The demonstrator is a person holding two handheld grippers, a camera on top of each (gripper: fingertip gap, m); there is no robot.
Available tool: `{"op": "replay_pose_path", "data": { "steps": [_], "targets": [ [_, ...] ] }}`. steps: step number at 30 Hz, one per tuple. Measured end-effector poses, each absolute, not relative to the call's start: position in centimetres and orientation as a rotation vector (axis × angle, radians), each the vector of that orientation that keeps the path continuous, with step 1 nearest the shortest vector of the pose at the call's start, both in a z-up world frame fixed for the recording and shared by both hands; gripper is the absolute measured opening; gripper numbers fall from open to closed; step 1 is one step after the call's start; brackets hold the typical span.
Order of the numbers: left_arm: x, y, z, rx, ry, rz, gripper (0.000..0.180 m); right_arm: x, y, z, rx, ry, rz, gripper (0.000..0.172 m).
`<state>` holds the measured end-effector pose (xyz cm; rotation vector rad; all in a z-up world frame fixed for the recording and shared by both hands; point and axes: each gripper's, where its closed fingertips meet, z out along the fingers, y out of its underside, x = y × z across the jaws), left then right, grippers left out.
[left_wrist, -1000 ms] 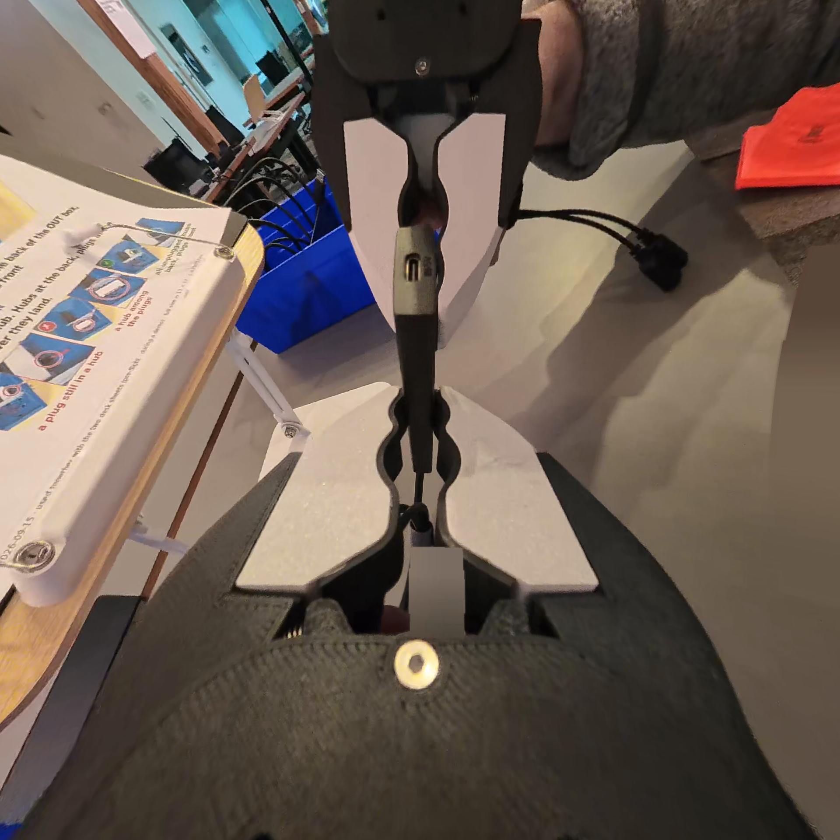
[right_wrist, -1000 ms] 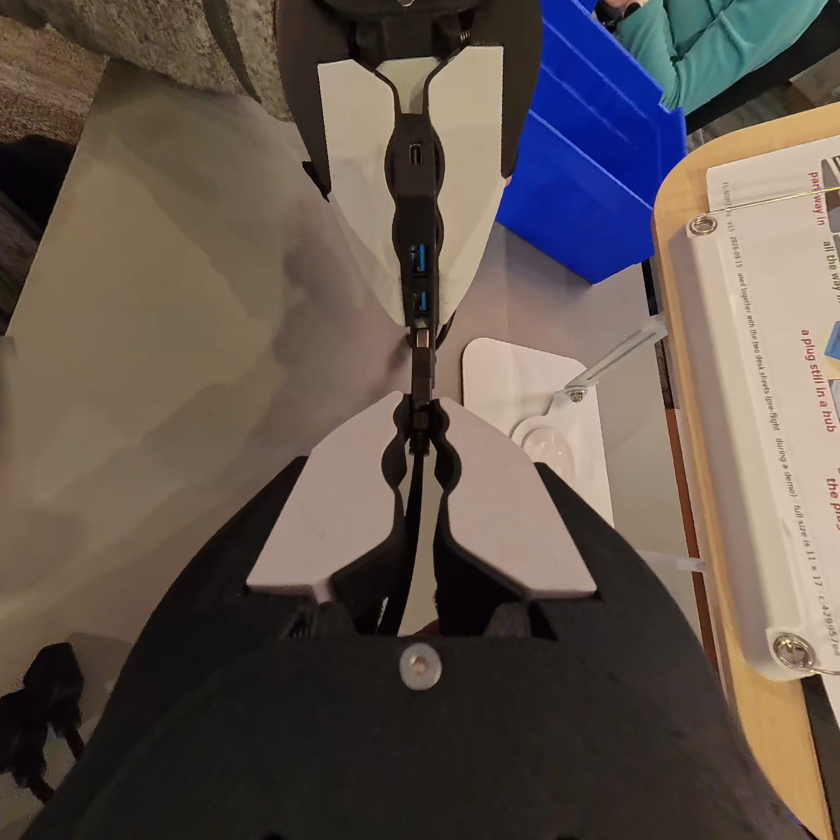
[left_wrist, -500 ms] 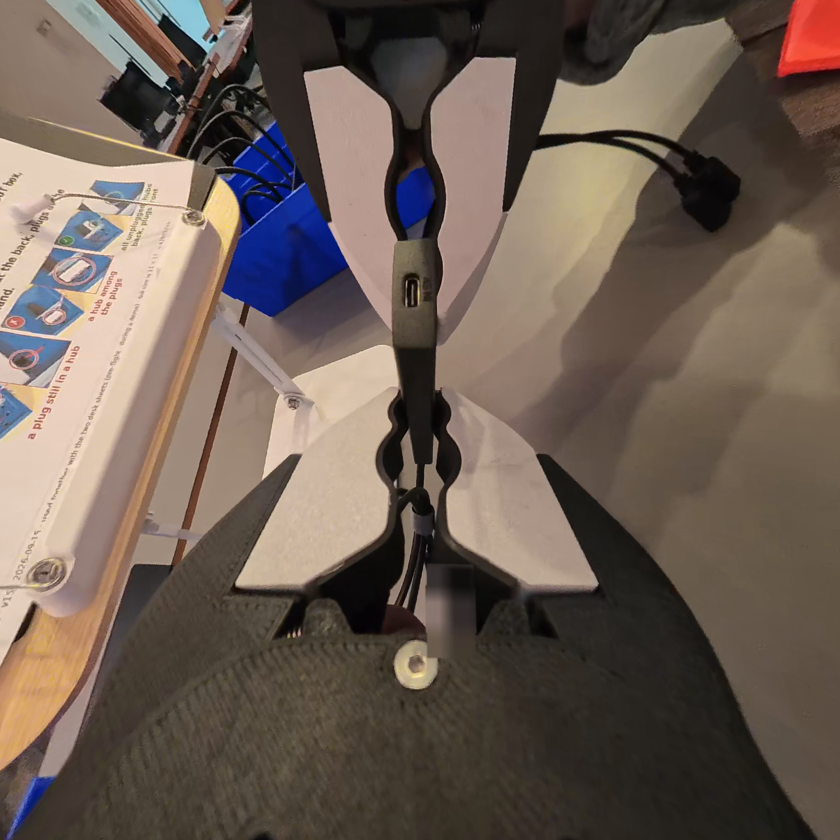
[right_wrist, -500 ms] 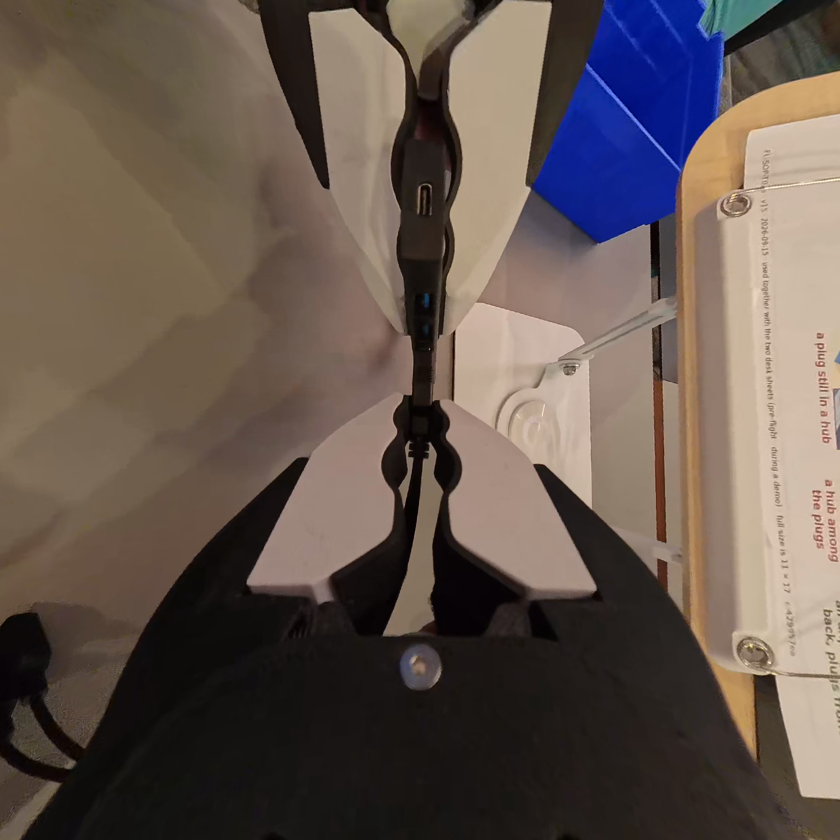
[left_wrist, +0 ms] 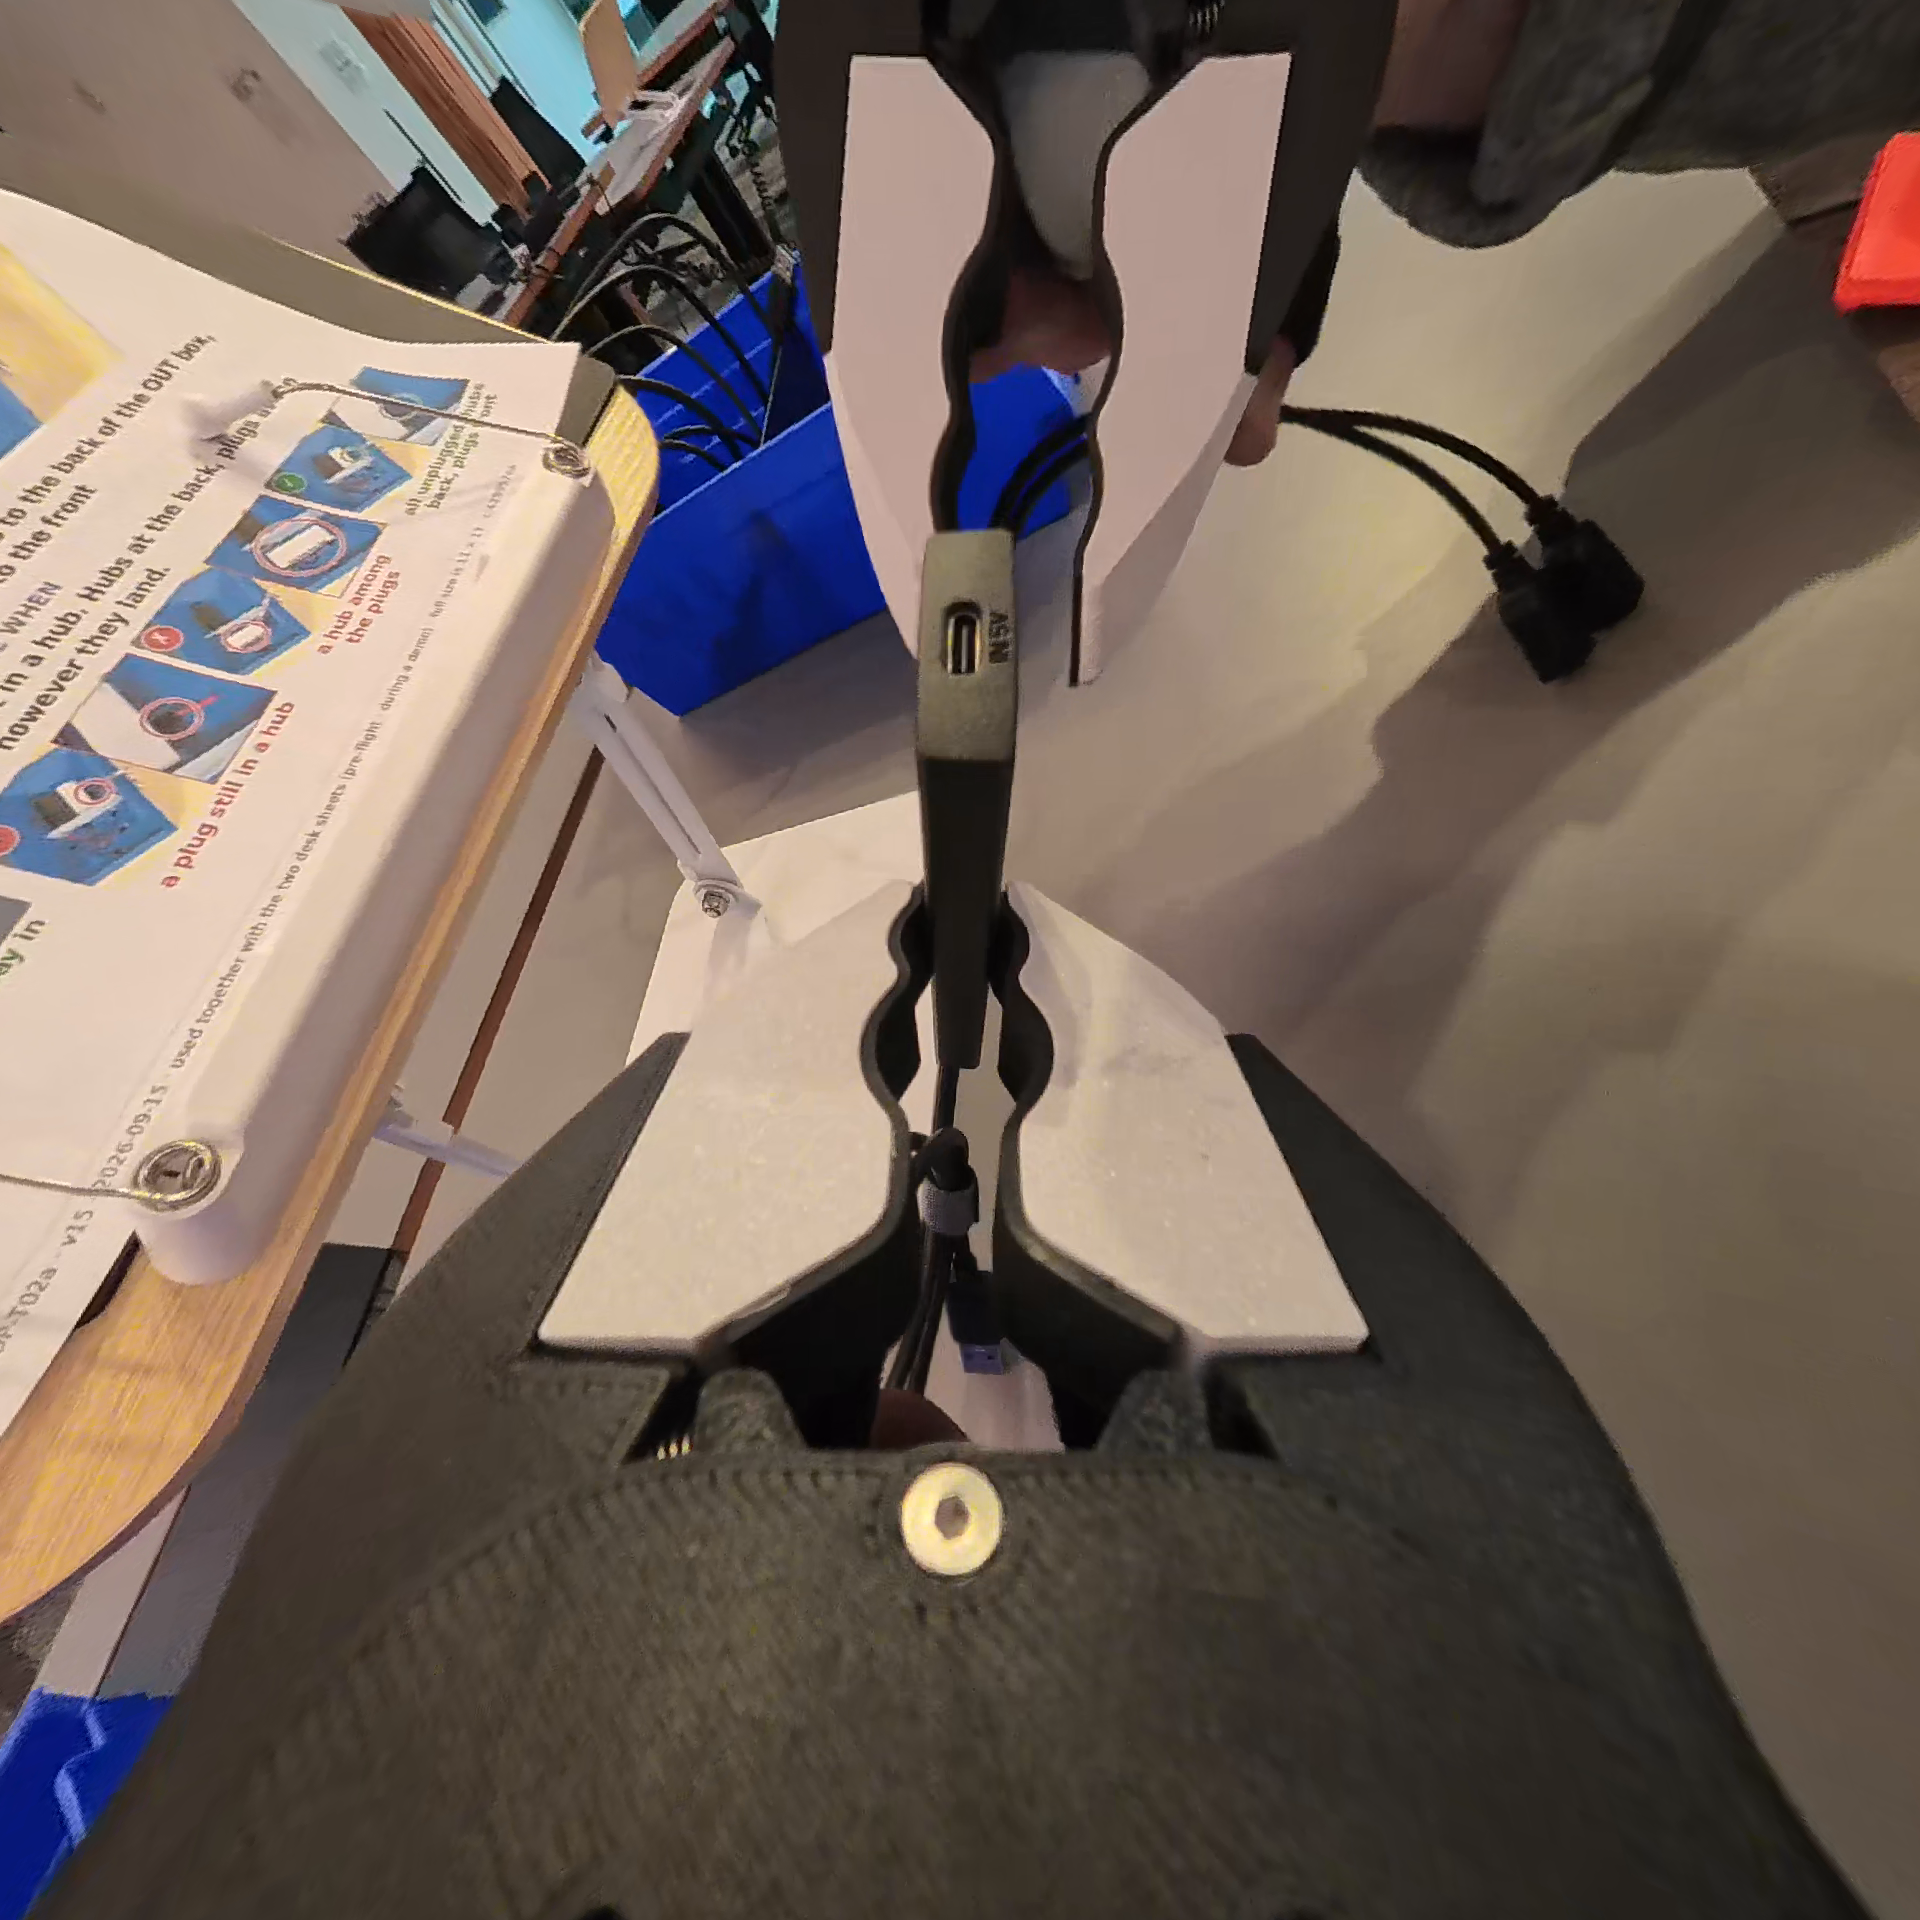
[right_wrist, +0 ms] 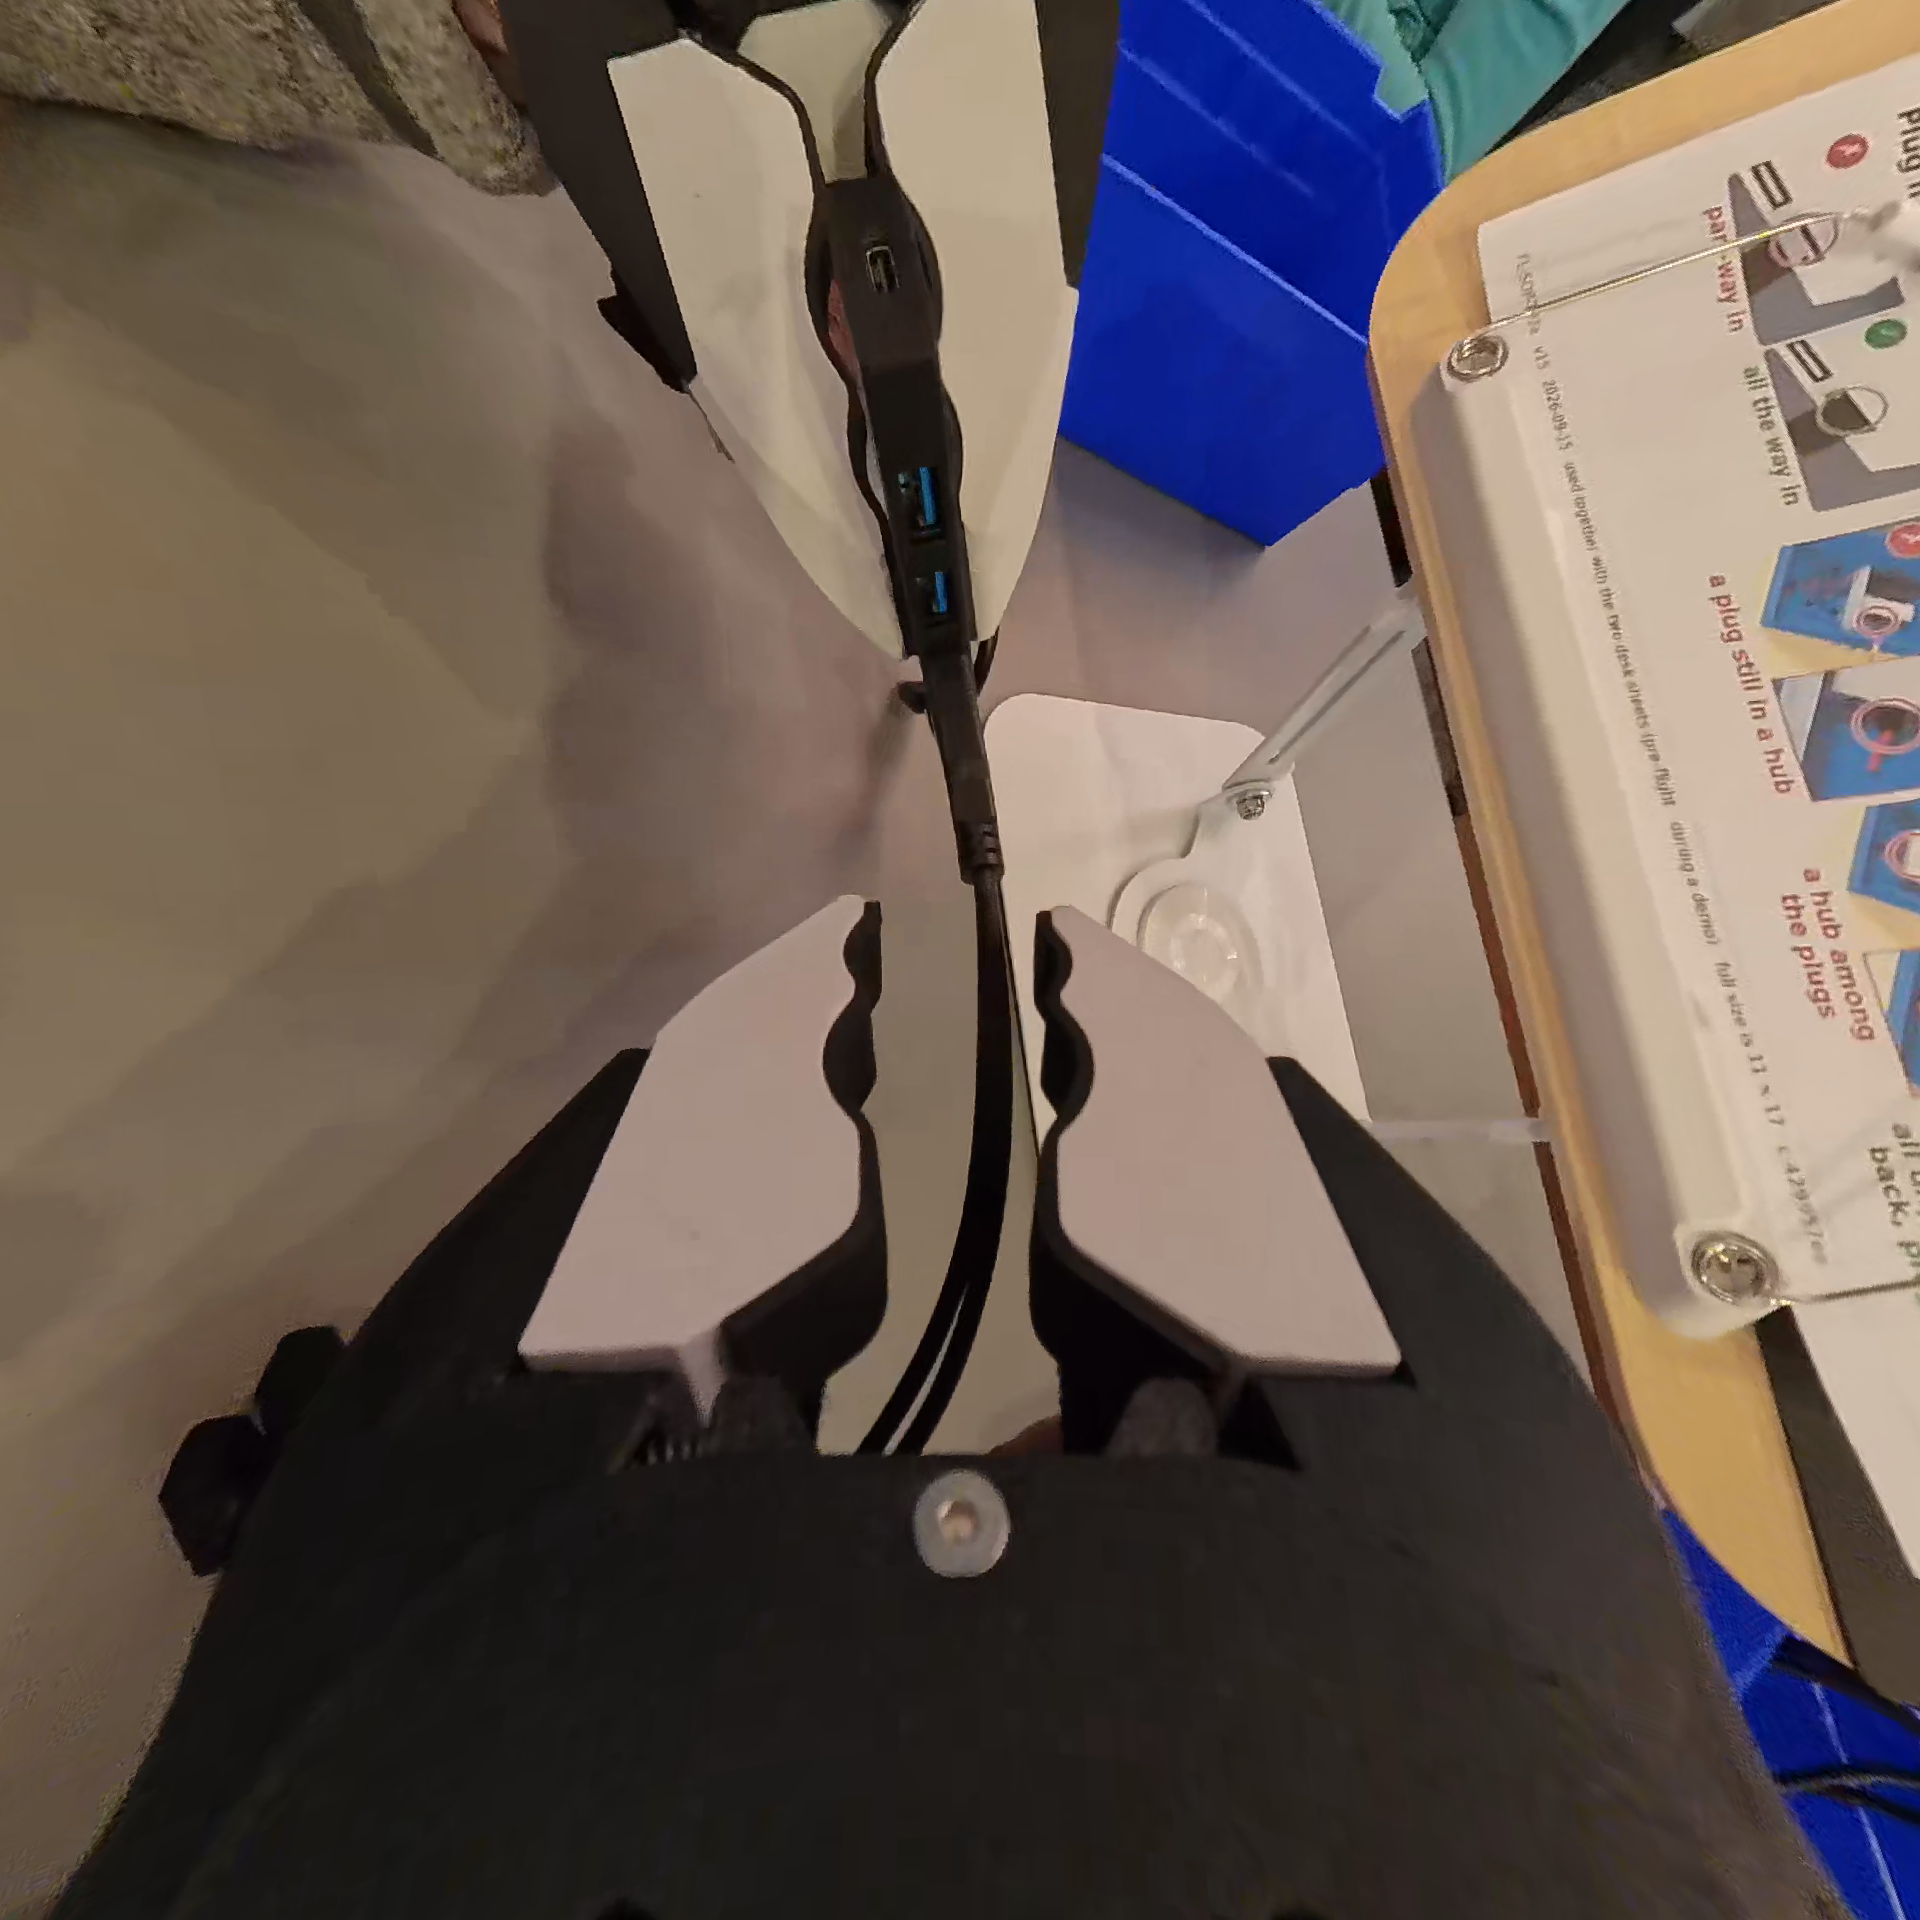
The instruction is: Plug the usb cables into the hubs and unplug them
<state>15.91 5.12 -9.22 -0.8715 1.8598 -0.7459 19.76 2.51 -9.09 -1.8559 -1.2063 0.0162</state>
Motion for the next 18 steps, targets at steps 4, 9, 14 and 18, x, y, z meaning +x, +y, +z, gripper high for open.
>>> {"op": "replay_pose_path", "data": {
  "steps": [4, 9, 14, 18],
  "targets": [
    [16.2, 4.3, -9.3, -0.845, 1.873, -0.741, 0.01, 18.8, 2.5, -9.4, -1.842, -1.197, 0.029, 0.037],
    [16.5, 3.2, -10.0, -0.814, 1.917, -0.741, 0.01, 17.0, 3.1, -9.4, -1.767, -1.242, 0.007, 0.027],
    [16.7, 3.0, -10.5, -0.805, 1.93, -0.713, 0.01, 16.1, 3.1, -10.2, -1.751, -1.341, -0.033, 0.012],
    [16.6, 2.8, -10.7, -0.792, 1.936, -0.715, 0.01, 16.1, 3.0, -10.4, -1.762, -1.349, -0.033, 0.01]
  ]
}}
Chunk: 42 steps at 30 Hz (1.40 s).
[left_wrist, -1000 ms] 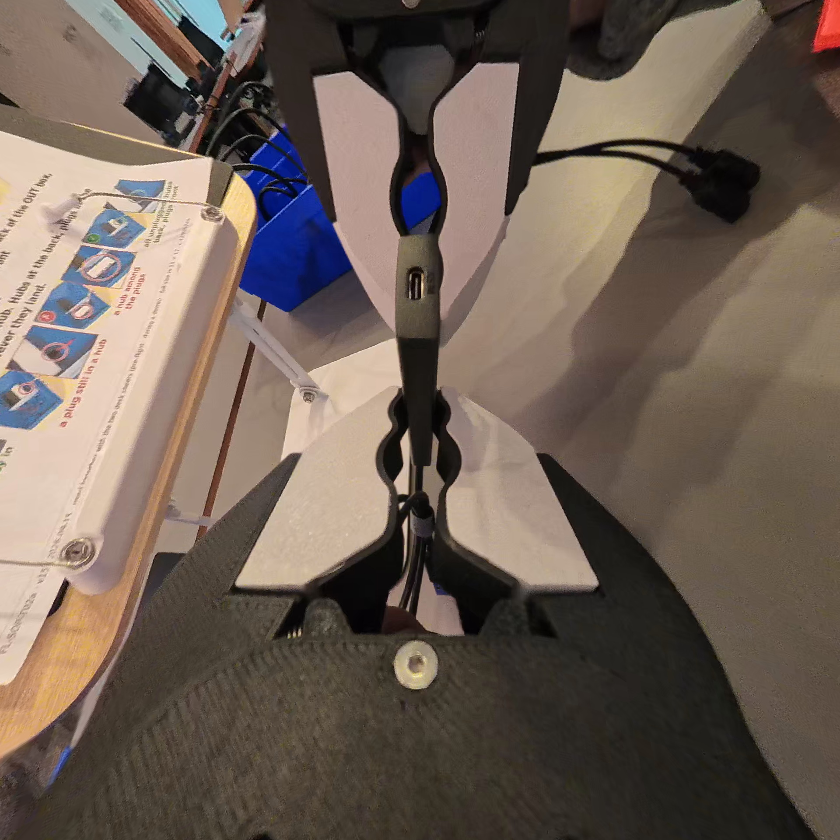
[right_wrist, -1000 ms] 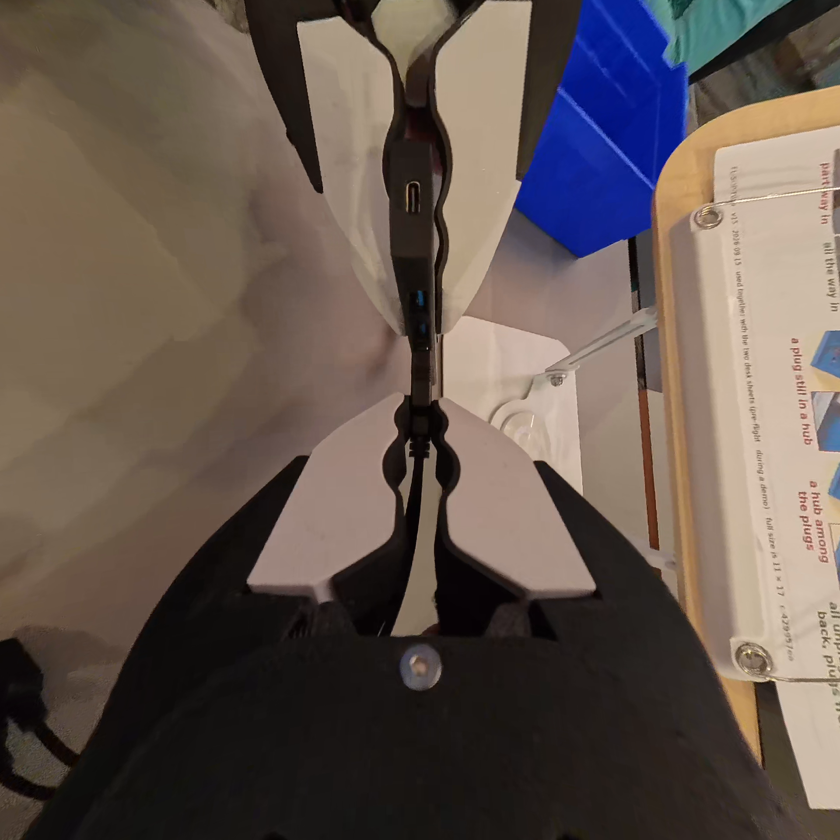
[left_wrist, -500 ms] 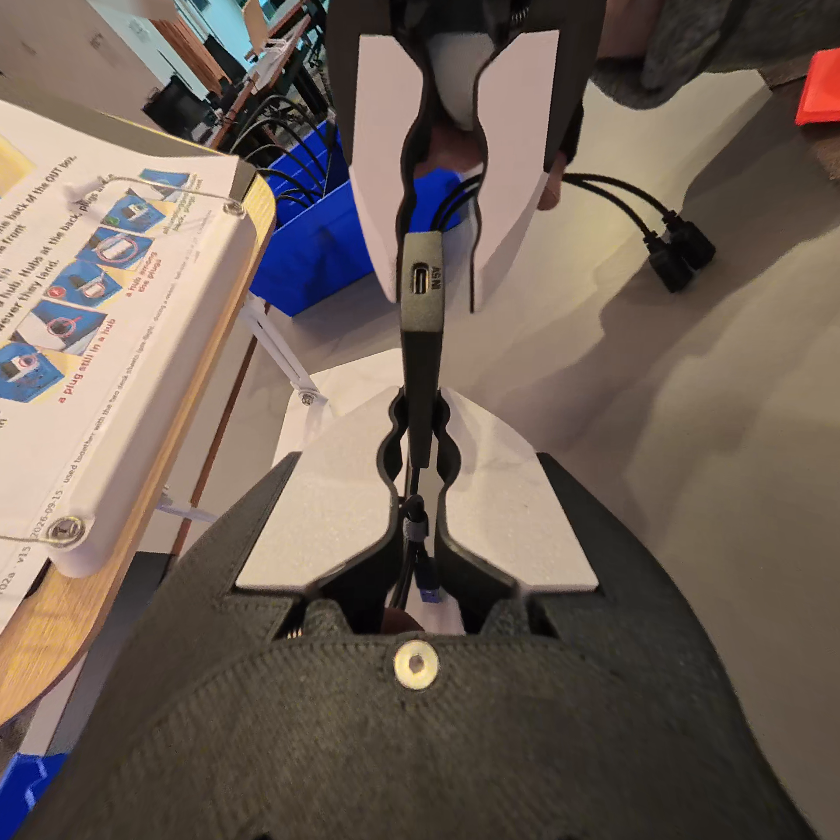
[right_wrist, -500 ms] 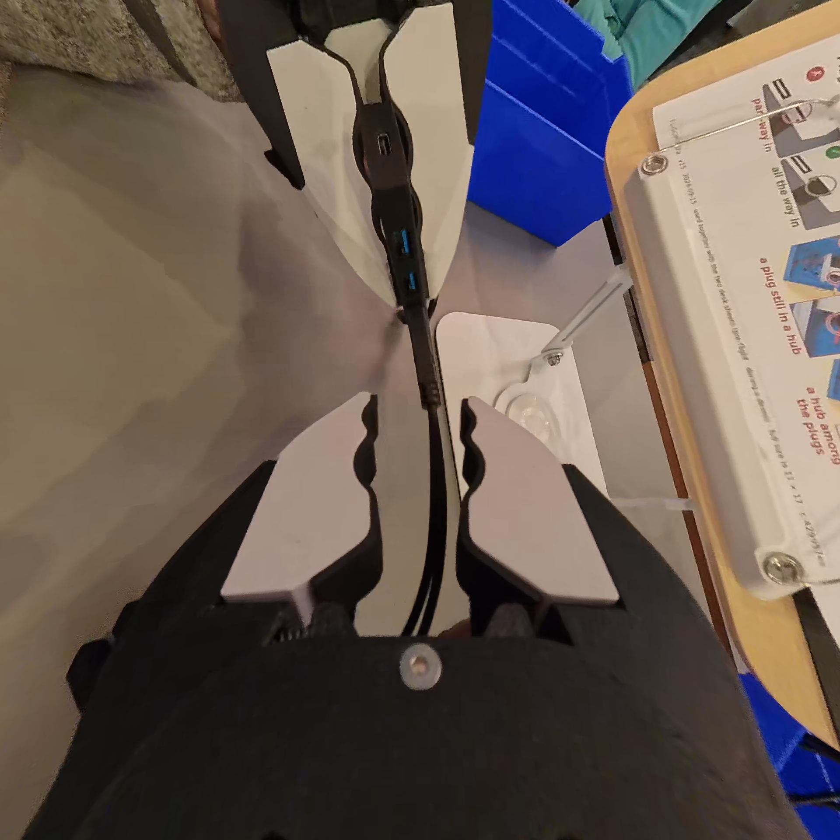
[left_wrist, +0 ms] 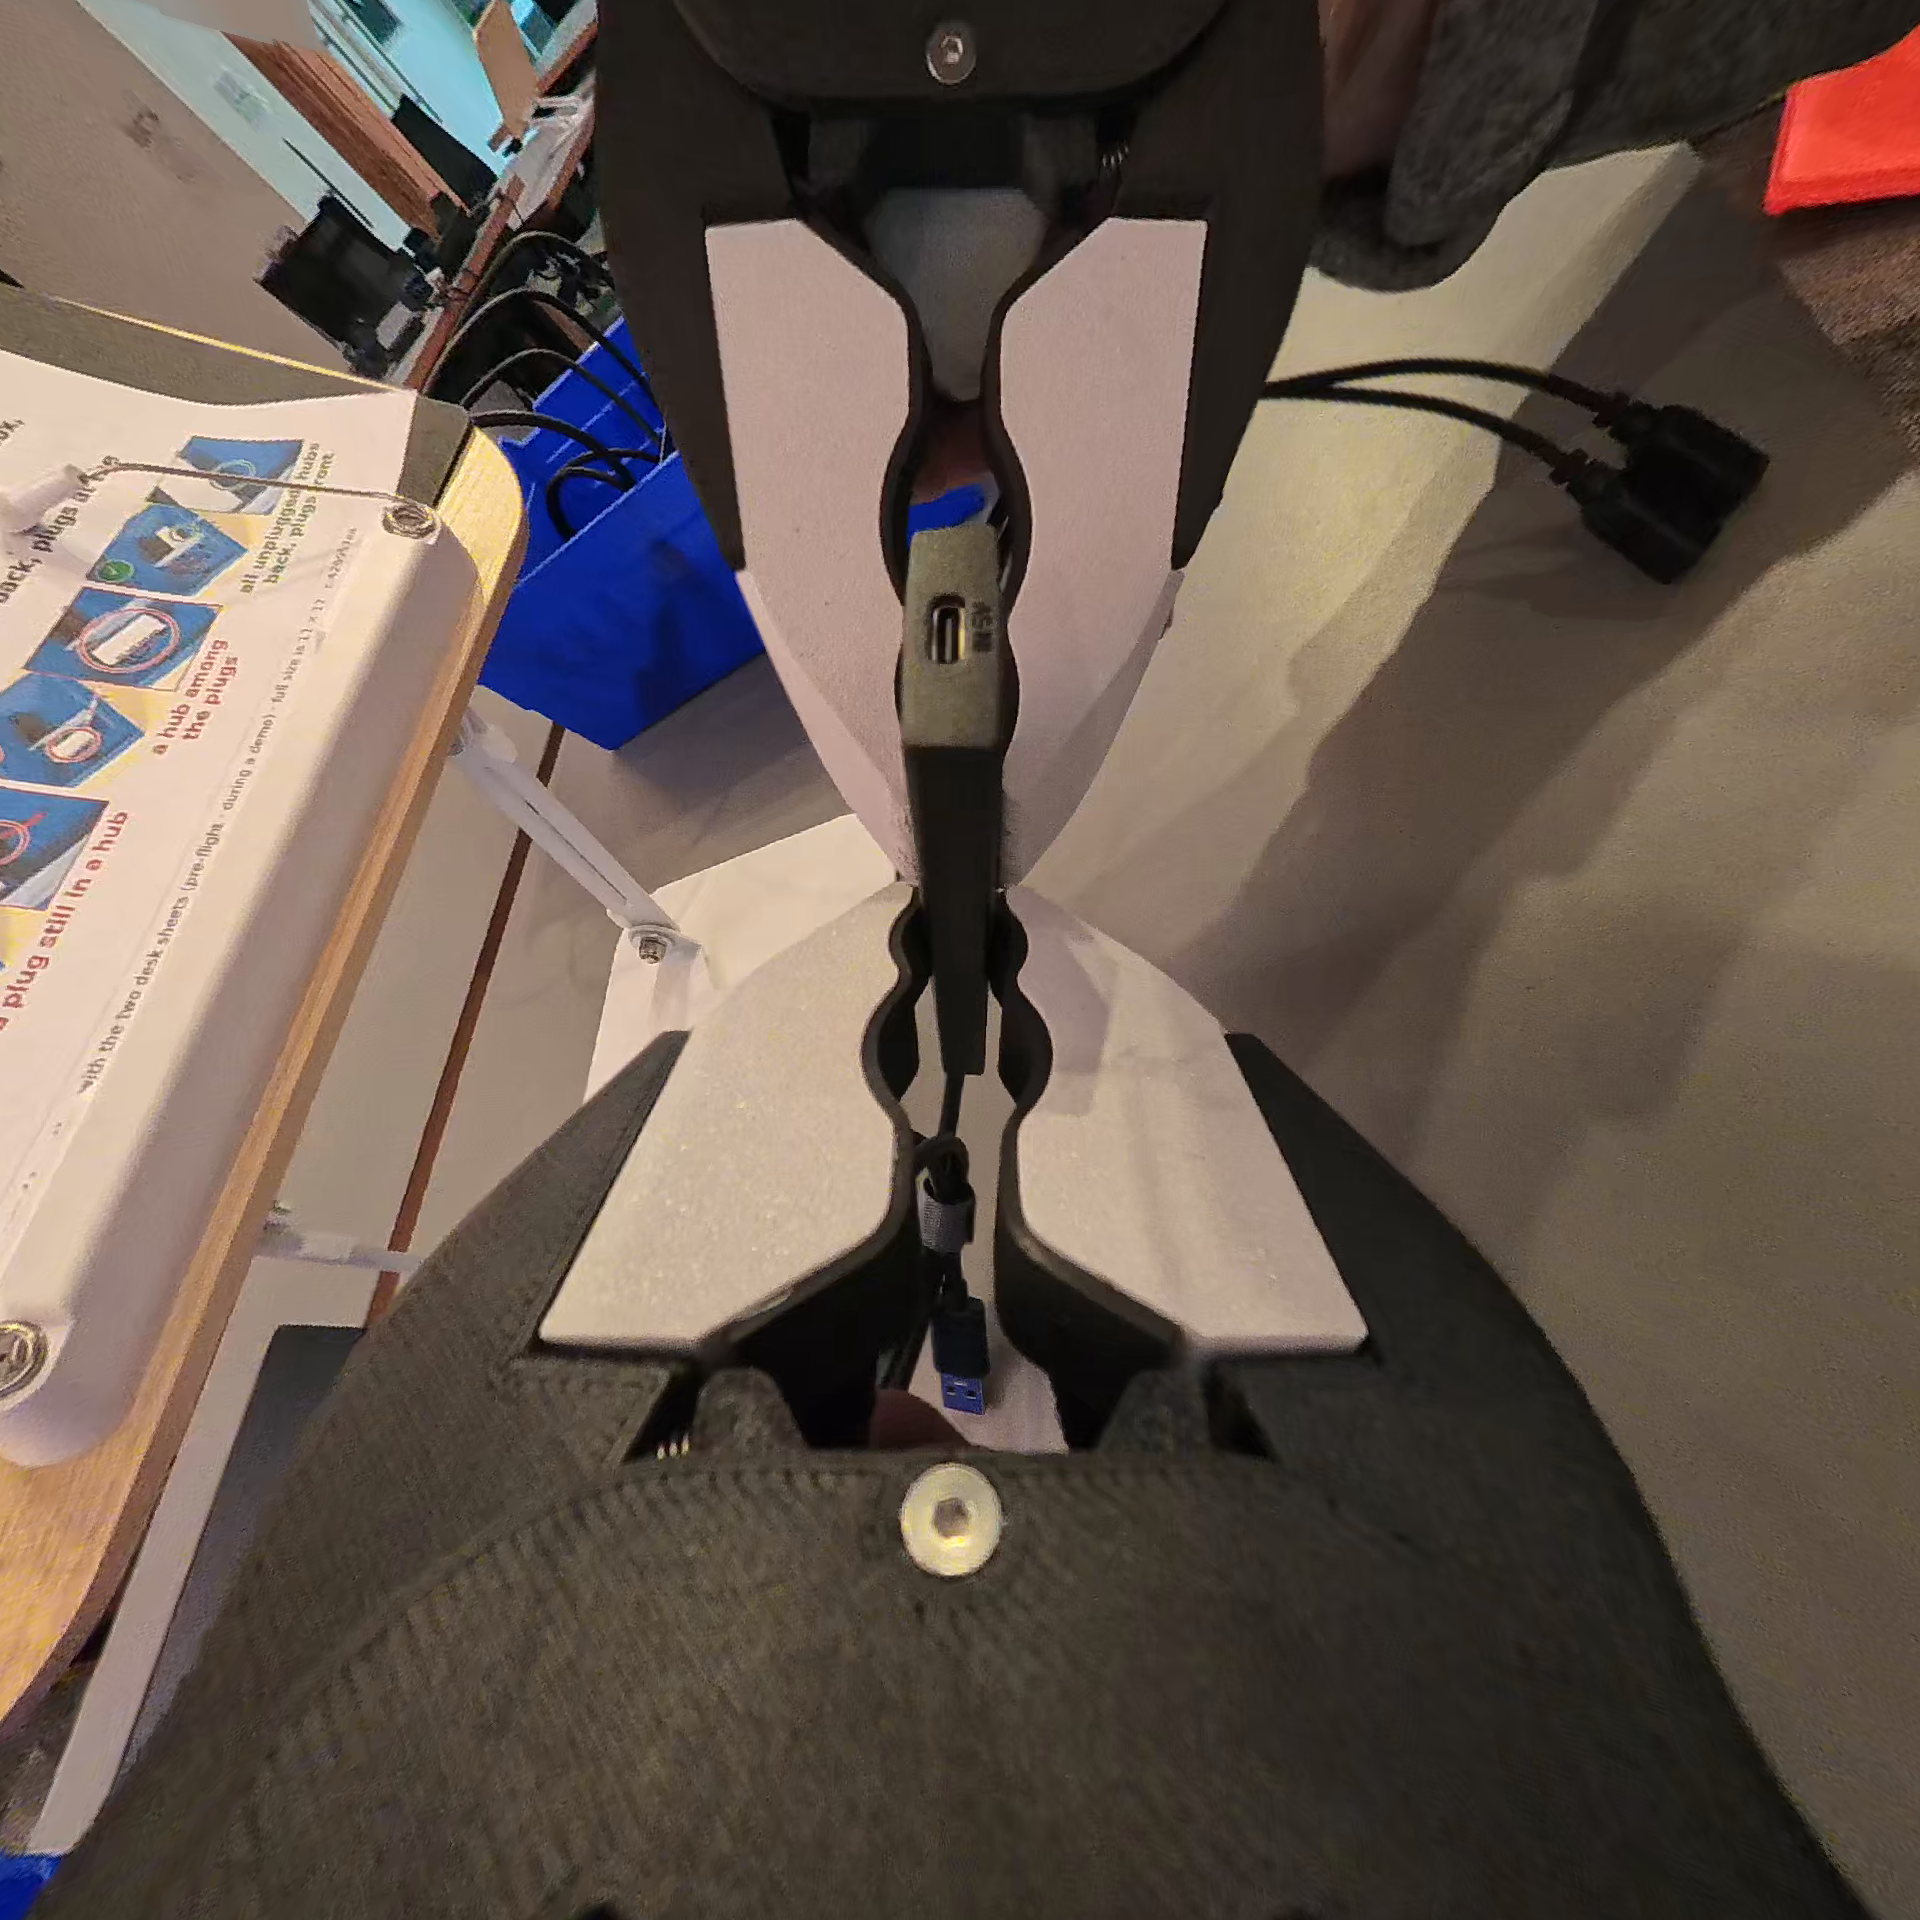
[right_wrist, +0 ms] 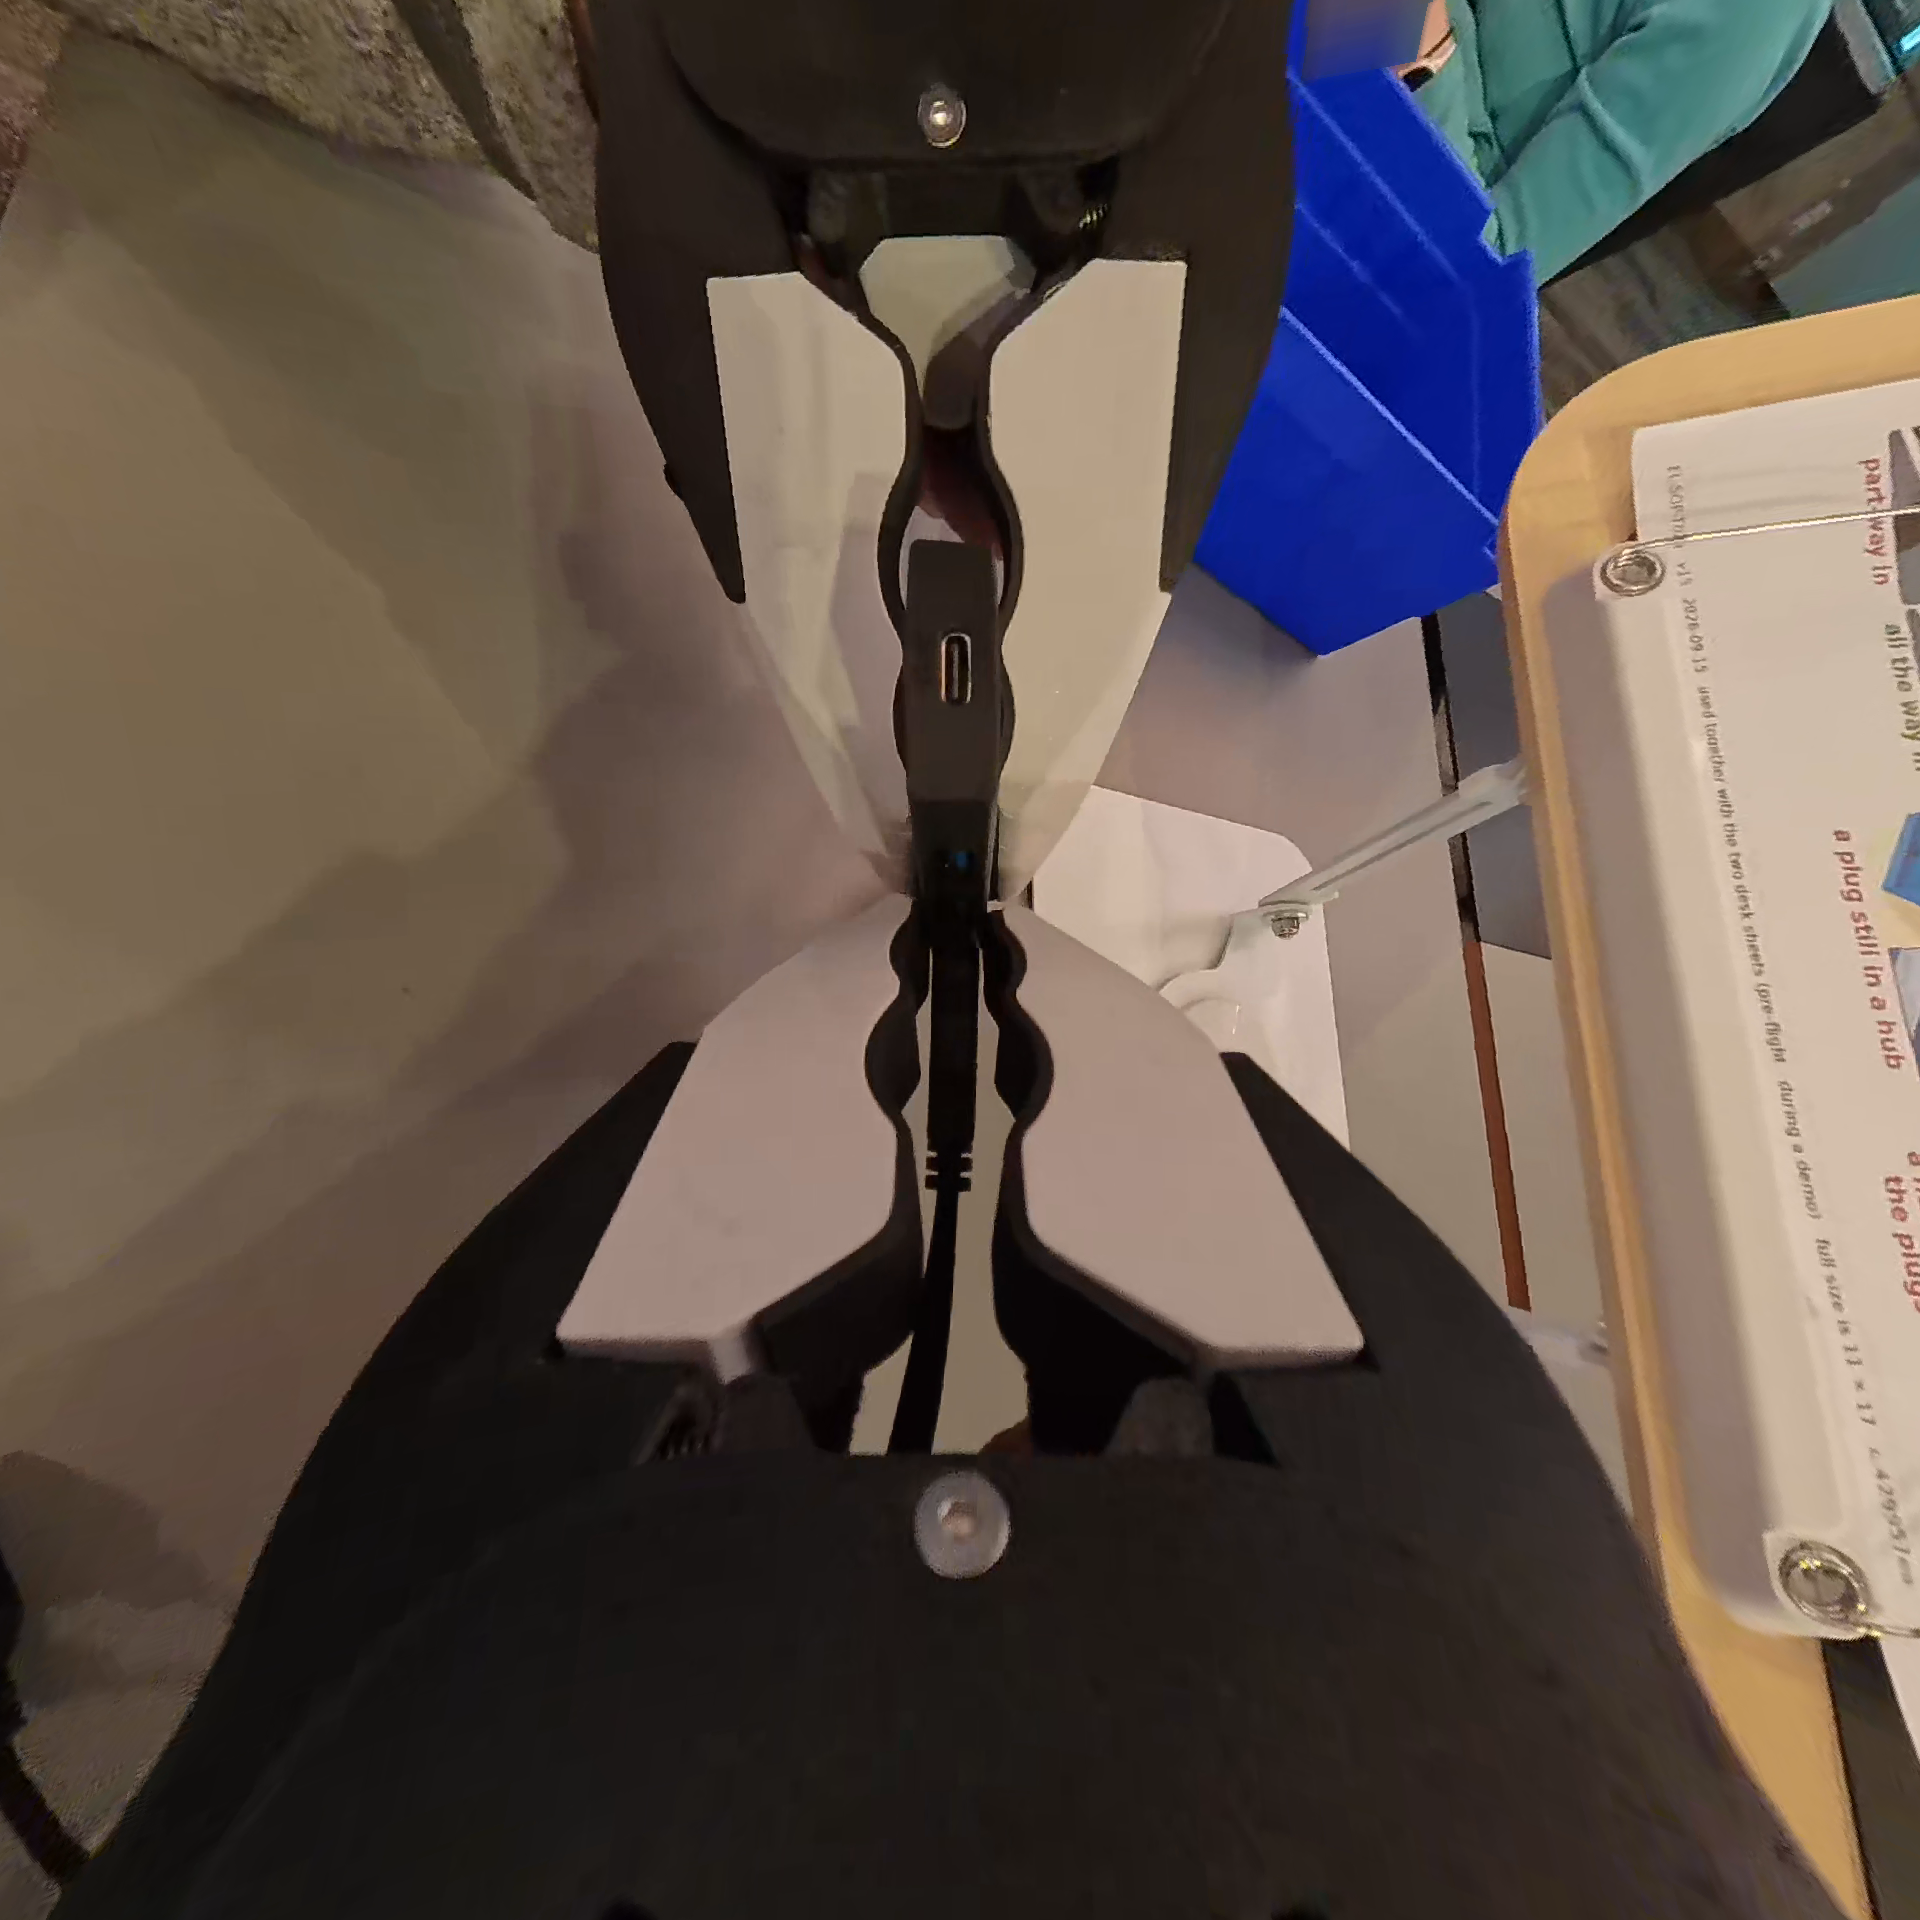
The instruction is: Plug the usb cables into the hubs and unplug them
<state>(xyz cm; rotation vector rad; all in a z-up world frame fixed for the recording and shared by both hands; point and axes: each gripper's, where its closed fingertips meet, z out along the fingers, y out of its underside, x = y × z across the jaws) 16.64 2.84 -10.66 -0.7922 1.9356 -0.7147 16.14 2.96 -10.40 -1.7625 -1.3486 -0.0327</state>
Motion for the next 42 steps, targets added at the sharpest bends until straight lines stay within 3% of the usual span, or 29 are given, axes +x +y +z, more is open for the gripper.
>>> {"op": "replay_pose_path", "data": {
  "steps": [2, 5, 16, 28, 36, 42],
  "targets": [
    [16.7, 3.1, -10.1, -0.798, 1.895, -0.721, 0.011, 16.3, 3.0, -9.8, -1.746, -1.306, -0.038, 0.01],
    [15.9, 5.1, -10.0, -0.846, 1.856, -0.6, 0.027, 17.9, 2.8, -8.8, -1.755, -1.229, -0.04, 0.01],
    [13.8, 6.9, -12.8, -0.902, 1.846, -0.529, 0.012, 26.0, -0.8, 2.6, -1.782, -1.036, -0.043, 0.01],
    [14.4, 6.0, -15.2, -0.921, 1.899, -0.576, 0.003, 39.3, -1.5, 16.5, -1.785, -0.748, -0.374, 0.01],
    [14.7, 6.3, -15.6, -1.01, 1.884, -0.672, 0.004, 48.6, 5.6, 19.5, -1.714, -0.515, -0.574, 0.01],
    [14.7, 6.5, -15.8, -1.019, 1.883, -0.671, 0.005, 53.6, 9.9, 21.5, -1.361, -0.292, -0.71, 0.01]
  ]
}}
